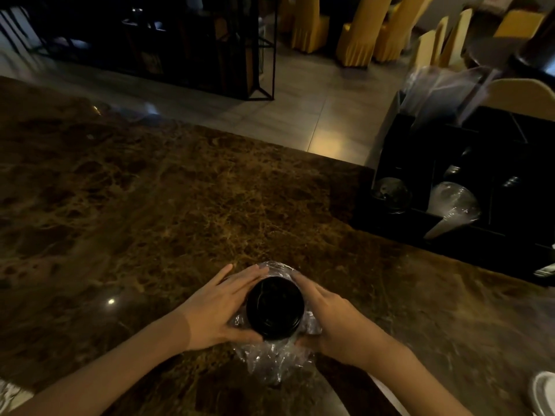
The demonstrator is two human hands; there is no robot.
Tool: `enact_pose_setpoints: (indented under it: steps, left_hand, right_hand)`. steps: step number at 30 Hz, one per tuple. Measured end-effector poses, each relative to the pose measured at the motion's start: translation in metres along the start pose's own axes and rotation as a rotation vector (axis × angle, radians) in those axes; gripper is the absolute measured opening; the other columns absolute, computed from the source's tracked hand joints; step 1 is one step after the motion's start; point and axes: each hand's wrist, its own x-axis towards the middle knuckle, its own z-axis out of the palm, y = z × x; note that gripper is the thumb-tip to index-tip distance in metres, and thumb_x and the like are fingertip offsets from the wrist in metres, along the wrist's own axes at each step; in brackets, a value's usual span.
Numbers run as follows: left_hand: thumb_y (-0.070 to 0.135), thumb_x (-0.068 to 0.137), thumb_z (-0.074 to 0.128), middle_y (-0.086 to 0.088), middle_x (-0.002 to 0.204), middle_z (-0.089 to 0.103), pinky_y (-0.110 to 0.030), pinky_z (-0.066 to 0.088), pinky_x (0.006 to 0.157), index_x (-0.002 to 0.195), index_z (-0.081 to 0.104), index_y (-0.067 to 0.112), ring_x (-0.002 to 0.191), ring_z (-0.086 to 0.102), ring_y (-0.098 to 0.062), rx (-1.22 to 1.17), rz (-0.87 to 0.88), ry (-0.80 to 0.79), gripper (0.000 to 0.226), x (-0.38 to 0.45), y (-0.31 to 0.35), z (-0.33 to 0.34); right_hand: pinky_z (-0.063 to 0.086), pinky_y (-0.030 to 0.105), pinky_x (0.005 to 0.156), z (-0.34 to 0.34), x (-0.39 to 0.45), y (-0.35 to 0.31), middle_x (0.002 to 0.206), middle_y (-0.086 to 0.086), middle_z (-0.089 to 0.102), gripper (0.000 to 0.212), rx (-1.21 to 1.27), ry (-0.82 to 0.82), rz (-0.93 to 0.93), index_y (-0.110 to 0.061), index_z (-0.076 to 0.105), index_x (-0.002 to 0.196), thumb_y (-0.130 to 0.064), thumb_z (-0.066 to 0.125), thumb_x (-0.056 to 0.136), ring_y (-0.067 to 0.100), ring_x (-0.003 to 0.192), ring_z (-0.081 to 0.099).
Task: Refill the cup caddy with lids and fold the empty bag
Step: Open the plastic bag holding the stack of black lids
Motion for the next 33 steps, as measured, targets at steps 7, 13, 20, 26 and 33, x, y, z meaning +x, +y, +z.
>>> enact_pose_setpoints:
  steps: [7, 13, 20, 26, 33]
  left_hand:
    - [0.093, 0.075, 0.036, 0.021, 0.165, -0.001, -0.034, -0.010, 0.123, 0.160, 0.003, 0.032, 0.148, -0.012, 0.007, -0.016, -0.055, 0.101, 0.109, -0.001, 0.014, 0.003]
    - [0.090, 0.075, 0.032, 0.018, 0.165, 0.007, -0.041, -0.003, 0.126, 0.160, 0.006, 0.029, 0.151, -0.002, 0.001, -0.011, -0.164, 0.154, 0.108, 0.000, 0.032, 0.009]
    - [0.059, 0.080, 0.065, 0.011, 0.164, 0.011, -0.036, 0.012, 0.119, 0.159, 0.011, 0.026, 0.149, 0.004, -0.013, -0.002, -0.327, 0.272, 0.101, 0.000, 0.061, 0.018]
    - [0.052, 0.068, 0.079, 0.004, 0.156, 0.035, -0.046, 0.030, 0.110, 0.149, 0.041, 0.030, 0.145, 0.019, -0.014, -0.074, -0.344, 0.511, 0.092, -0.024, 0.075, 0.021]
    - [0.045, 0.074, 0.084, 0.002, 0.163, 0.010, -0.041, 0.023, 0.119, 0.144, 0.030, 0.058, 0.145, 0.007, -0.012, -0.352, -0.523, 0.500, 0.089, -0.034, 0.084, 0.027]
  right_hand:
    - [0.029, 0.036, 0.124, -0.026, -0.015, -0.036, 0.173, -0.009, 0.008, 0.104, -0.144, -0.073, 0.061, -0.026, -0.007, 0.164, -0.047, 0.068, 0.095, 0.020, 0.155, 0.026]
    - [0.035, 0.037, 0.120, 0.000, -0.018, -0.061, 0.169, -0.007, 0.017, 0.076, -0.235, 0.195, 0.078, -0.032, 0.013, 0.161, -0.052, 0.054, 0.101, 0.021, 0.153, 0.021]
    - [0.050, 0.038, 0.107, 0.037, -0.017, -0.070, 0.157, 0.016, 0.047, 0.089, -0.345, 0.304, 0.197, -0.010, 0.050, 0.150, -0.049, 0.085, 0.078, 0.037, 0.144, 0.047]
    - [0.064, 0.038, 0.086, 0.057, -0.018, -0.062, 0.153, 0.017, 0.053, 0.087, -0.303, 0.424, 0.189, -0.007, 0.057, 0.145, -0.045, 0.090, 0.074, 0.038, 0.139, 0.053]
    - [0.052, 0.039, 0.108, 0.066, -0.015, -0.047, 0.173, -0.004, -0.007, 0.085, -0.193, 0.372, 0.142, -0.026, 0.005, 0.165, -0.050, 0.056, 0.101, 0.029, 0.160, 0.003]
